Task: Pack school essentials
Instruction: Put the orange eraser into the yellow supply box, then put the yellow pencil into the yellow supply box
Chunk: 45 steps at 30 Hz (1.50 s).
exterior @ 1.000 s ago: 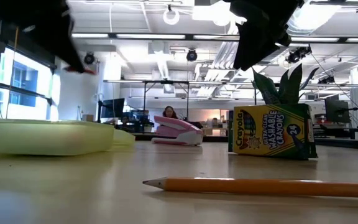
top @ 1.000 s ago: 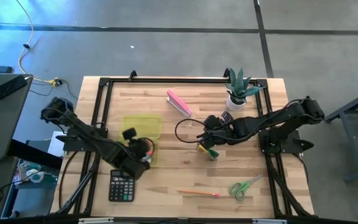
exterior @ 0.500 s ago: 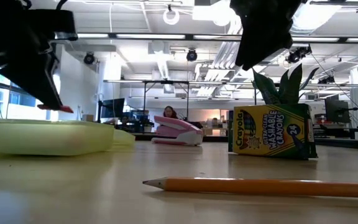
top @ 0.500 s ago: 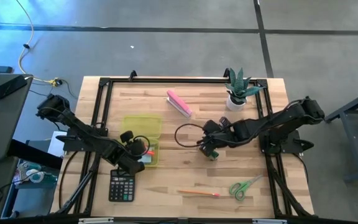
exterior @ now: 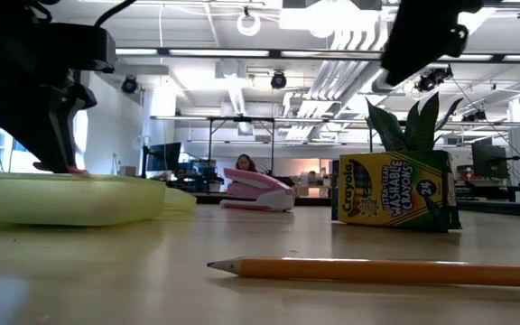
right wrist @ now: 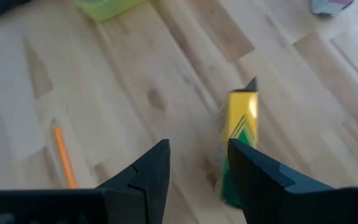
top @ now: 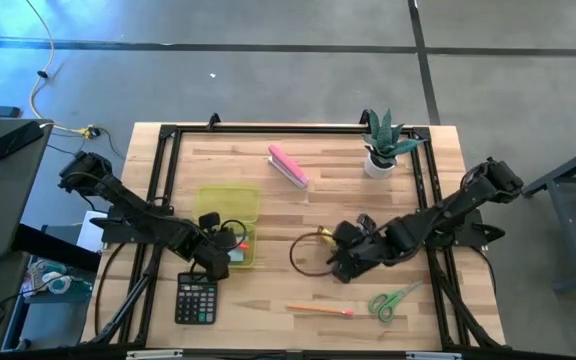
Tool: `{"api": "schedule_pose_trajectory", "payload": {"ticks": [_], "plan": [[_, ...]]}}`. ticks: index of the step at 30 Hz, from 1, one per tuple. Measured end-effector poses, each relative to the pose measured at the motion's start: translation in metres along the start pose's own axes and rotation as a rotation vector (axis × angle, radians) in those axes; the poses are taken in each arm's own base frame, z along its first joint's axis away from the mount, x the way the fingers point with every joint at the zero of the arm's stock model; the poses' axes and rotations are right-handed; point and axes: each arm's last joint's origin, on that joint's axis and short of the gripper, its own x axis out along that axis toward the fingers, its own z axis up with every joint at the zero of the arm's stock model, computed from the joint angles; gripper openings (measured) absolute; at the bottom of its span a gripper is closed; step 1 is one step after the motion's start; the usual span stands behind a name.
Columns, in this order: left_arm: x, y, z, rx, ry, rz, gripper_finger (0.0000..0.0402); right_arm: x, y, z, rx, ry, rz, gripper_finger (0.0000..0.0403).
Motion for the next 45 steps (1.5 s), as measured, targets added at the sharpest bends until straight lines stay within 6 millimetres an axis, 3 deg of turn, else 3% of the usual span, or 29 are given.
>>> {"api": "schedule_pose_trajectory", "payload": {"ticks": [17,30,45], "plan": [[0.002,0.004,0.005,-0.025,0.015,-0.029,0.0203,0.008,0.038,-0.041,-0.115,0.020,0.057,0.0153],[-0.007,0.000,0.018,-0.045,-0.063,-0.019,0.0199,0.003,0.051,-0.055,-0.150,0.003,0.107,0.0153],[-0.010,-0.003,0.023,-0.059,-0.101,-0.032,0.0195,0.018,0.079,-0.083,-0.182,0.096,0.257,0.0163]]}}
